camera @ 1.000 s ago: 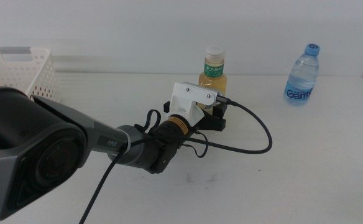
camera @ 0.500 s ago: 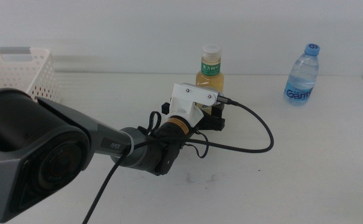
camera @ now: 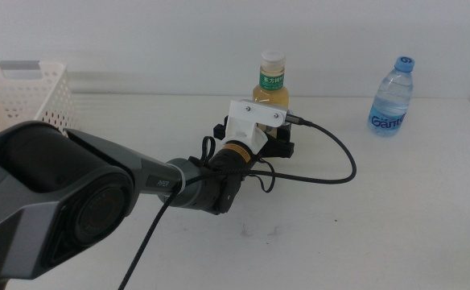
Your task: Use arms to grab the bottles and put them into the dustbin to the left of the table.
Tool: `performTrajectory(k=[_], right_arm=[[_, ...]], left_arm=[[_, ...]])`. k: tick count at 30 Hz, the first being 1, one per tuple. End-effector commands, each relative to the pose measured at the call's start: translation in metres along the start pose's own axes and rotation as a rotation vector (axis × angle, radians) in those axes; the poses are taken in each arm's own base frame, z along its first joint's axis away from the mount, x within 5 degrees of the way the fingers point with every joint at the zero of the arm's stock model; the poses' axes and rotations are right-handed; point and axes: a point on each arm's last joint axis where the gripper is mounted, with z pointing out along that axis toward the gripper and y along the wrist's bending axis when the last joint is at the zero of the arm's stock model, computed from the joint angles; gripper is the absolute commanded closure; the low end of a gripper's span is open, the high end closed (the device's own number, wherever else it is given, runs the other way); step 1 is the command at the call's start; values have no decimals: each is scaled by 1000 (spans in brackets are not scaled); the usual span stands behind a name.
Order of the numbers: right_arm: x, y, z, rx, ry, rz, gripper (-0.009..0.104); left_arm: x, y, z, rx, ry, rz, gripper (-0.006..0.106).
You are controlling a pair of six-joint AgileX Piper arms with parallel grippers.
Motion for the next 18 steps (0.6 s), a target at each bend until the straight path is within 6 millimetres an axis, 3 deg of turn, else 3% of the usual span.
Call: performTrajectory(k=[1, 5, 8, 15, 16, 18], right_arm=[[0, 0, 0, 6, -13, -5, 6], [0, 0, 0, 6, -13, -5, 6], [0, 0, 0, 6, -13, -5, 6], [0, 0, 0, 6, -13, -5, 6], [0, 0, 0, 6, -13, -5, 6], [0, 0, 0, 6, -13, -5, 6]], left_arm=[[-3, 3, 5, -17, -8, -5, 8], [1, 3, 9, -21, 9, -10, 11], [5, 3, 10, -13, 25, 7, 24], [-6, 2, 9, -10, -13, 52, 79], [-12, 1, 4, -6, -4, 58, 90], [-21, 0, -6, -8, -7, 61, 100]])
